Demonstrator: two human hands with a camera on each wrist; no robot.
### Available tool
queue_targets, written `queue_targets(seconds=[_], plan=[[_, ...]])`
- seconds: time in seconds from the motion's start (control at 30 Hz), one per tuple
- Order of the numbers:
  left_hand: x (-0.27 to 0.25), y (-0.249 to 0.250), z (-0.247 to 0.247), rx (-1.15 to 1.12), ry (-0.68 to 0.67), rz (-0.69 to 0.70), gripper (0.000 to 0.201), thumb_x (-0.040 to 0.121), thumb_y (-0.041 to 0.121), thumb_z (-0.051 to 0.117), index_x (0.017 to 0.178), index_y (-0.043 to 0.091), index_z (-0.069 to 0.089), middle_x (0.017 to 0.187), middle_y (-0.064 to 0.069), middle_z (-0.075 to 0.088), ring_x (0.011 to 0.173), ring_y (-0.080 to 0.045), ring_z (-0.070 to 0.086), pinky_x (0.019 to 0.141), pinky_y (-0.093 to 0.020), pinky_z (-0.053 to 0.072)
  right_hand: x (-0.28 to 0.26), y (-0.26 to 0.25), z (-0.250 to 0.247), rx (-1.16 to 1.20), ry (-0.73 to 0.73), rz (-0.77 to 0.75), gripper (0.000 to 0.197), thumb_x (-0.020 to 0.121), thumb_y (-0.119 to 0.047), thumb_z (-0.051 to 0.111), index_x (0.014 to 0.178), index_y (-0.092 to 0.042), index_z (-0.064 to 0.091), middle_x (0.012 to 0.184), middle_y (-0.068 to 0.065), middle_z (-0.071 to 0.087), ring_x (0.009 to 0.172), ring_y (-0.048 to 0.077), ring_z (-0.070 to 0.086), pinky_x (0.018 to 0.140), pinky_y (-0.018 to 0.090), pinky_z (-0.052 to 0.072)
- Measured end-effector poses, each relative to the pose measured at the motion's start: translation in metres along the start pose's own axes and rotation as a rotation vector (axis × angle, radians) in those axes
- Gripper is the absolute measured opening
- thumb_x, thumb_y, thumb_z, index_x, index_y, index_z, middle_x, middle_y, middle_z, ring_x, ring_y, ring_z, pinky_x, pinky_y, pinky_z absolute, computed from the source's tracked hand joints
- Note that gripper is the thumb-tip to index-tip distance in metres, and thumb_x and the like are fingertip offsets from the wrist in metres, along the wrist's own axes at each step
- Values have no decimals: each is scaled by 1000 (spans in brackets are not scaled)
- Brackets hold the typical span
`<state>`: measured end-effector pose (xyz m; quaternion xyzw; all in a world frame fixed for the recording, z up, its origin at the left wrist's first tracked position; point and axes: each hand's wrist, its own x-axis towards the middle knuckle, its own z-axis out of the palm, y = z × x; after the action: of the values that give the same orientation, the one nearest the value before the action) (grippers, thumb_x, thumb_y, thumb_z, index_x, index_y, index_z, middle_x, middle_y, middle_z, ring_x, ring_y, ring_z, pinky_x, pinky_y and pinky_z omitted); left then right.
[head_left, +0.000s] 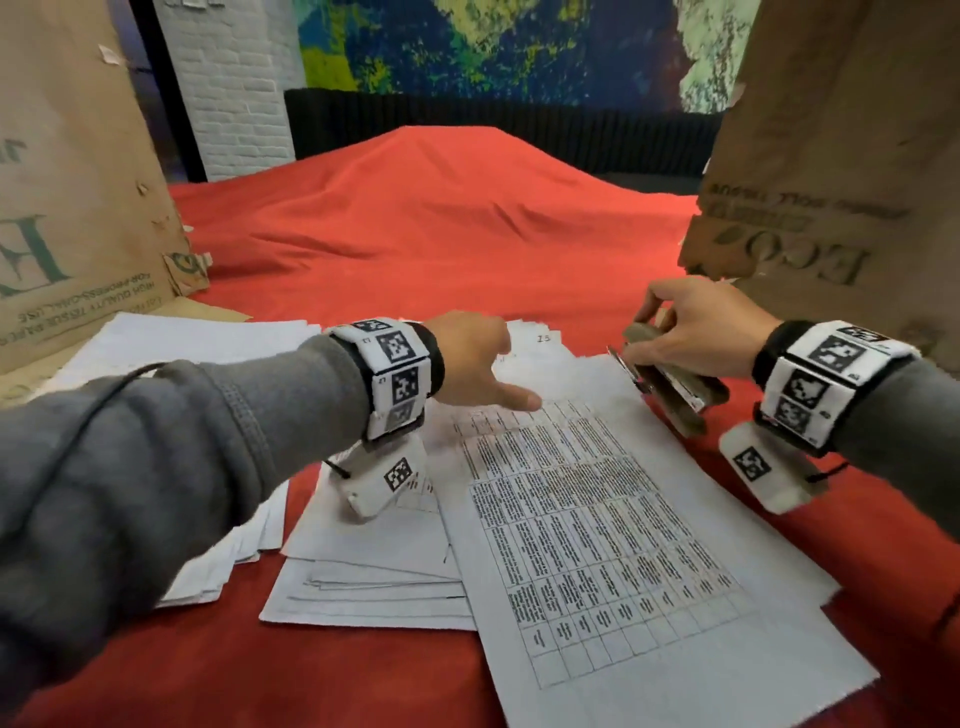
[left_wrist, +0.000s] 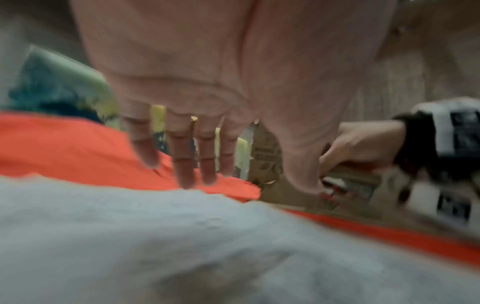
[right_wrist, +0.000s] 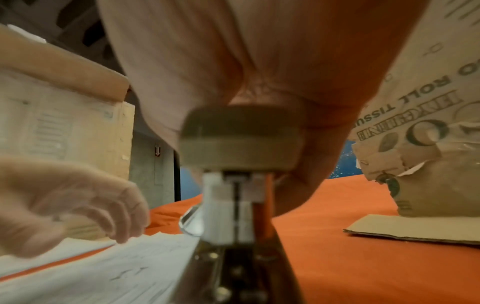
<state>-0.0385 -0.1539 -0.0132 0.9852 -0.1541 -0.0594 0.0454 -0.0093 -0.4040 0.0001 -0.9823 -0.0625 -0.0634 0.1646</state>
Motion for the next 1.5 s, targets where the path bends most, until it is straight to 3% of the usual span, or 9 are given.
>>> queue_targets(seconds=[0.17,0.37,0.47,0.63,0.87,1.03,1.23,1.4,1.5], plan=[[23,66,3,-646,-13,101,36,92,49,73,93,13,76,96,-3,80,84,-15,77,80,-31,63,-26,3,-11,83,111,9,38,70,-47,88,89,-24,64,82,-4,68,77,16,65,68,32,52],[29,96,10,-977,-1,56,12,92,5,74,89,-6,74,91,-23,77,78,-19,73,79,-27,62,-47,11,-16,172,182,29,39,73,-45,87,93,-22,64,83,-3,65,72,6,57,53,23,38],[27,104,11,-1027,7,6,10,92,2,73,87,-6,76,94,-24,78,92,-28,78,77,-27,64,-55,16,-13,196,187,33,38,75,-47,85,93,-22,63,86,-2,66,74,8,59,53,23,39],[29,115,9,-1122,-24,-89,19,93,-1,70,106,-15,72,97,-28,77,85,-28,78,75,-30,63,-64,28,-8,200,195,17,34,81,-45,80,93,-19,62,84,2,70,83,22,64,60,29,39],[39,121,11,-1262,51,-196,15,97,1,68,102,-13,71,89,-21,77,67,-19,75,52,-20,60,-64,48,-11,124,80,4,27,83,-44,79,91,-23,65,82,-2,71,77,9,61,60,26,43],[34,105,17,-1349,18,-82,13,94,4,74,102,-5,75,92,-17,78,75,-19,78,64,-20,63,-56,80,-19,-181,-87,114,22,83,-37,79,97,-23,70,95,0,66,98,21,54,64,26,37],[30,98,22,-1430,-57,2,19,92,4,75,106,-9,74,86,-16,78,74,-16,79,60,-16,61,-47,96,-12,-333,-179,129,25,82,-42,81,99,-29,70,106,-3,68,89,17,55,57,22,36],[28,95,25,-1388,-96,33,12,92,10,77,100,0,76,89,-13,80,78,-17,79,63,-19,63,-47,90,-24,-295,-163,73,35,85,-47,74,116,-33,71,106,-5,66,109,22,59,93,32,51],[28,91,24,-1377,-99,22,11,92,10,76,97,1,76,88,-14,79,76,-17,79,62,-19,63,-46,87,-30,-200,-109,1,19,86,-36,73,105,-33,75,104,-9,71,107,20,64,96,39,55]])
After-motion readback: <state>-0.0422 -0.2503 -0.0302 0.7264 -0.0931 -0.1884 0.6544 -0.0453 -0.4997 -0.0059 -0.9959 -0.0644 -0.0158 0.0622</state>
